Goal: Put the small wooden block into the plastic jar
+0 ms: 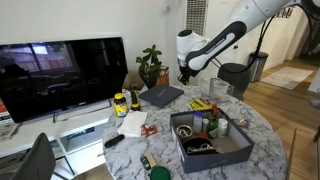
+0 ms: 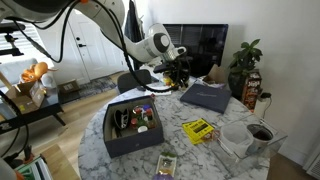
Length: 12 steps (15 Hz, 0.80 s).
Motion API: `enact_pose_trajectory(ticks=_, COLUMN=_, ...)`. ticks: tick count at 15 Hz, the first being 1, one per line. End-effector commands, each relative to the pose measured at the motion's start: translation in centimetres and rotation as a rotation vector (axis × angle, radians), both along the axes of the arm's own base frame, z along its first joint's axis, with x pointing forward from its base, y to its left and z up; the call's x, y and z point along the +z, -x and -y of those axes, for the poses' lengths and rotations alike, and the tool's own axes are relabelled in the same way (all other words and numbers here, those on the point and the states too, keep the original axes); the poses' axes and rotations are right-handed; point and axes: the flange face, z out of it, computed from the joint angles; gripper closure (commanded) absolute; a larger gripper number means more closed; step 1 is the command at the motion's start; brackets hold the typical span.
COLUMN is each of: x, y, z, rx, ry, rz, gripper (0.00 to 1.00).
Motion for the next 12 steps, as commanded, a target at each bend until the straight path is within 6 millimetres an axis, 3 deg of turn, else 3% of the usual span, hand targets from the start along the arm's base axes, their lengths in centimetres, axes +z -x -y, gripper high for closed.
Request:
enact_pose_trajectory(ticks=1, x=-0.5, y=4.8, z=8.5, rx=-0.211, ry=-0.007, rz=0.018, gripper=0.93)
enact_pose_trajectory(ticks=2, x=-0.3, y=1.8, z=5.9, rx=-0.126, ry=0.010, rz=0.007, gripper=0.70)
enact_pose_trajectory(ticks=4, x=-0.7, y=3.5, z=9.4, rx=-0.192, ry=0.009, rz=0.004, gripper=0.70)
enact_pose_trajectory(ticks=5, x=-0.7, y=3.8, z=9.8, rx=-0.201, ry=0.006, rz=0.004, gripper=0.70)
enact_pose_trajectory(ticks=6, x=-0.6, y=4.0, z=9.7, rx=-0.205, ry=0.003, rz=0.005, gripper=0.93)
enact_pose_trajectory(ticks=7, x=-0.4, y=3.4, z=9.5, rx=-0.223, ry=0.002, rz=0.024, gripper=0.93)
enact_pose_trajectory(ticks=8, x=-0.1, y=2.7, z=10.7, rx=-0.284, ry=0.001, rz=0.049, gripper=0.93)
enact_pose_trajectory(ticks=12, x=1.4, y=1.8, z=18.7, rx=-0.501, ry=0.041, rz=0.132, gripper=0.93)
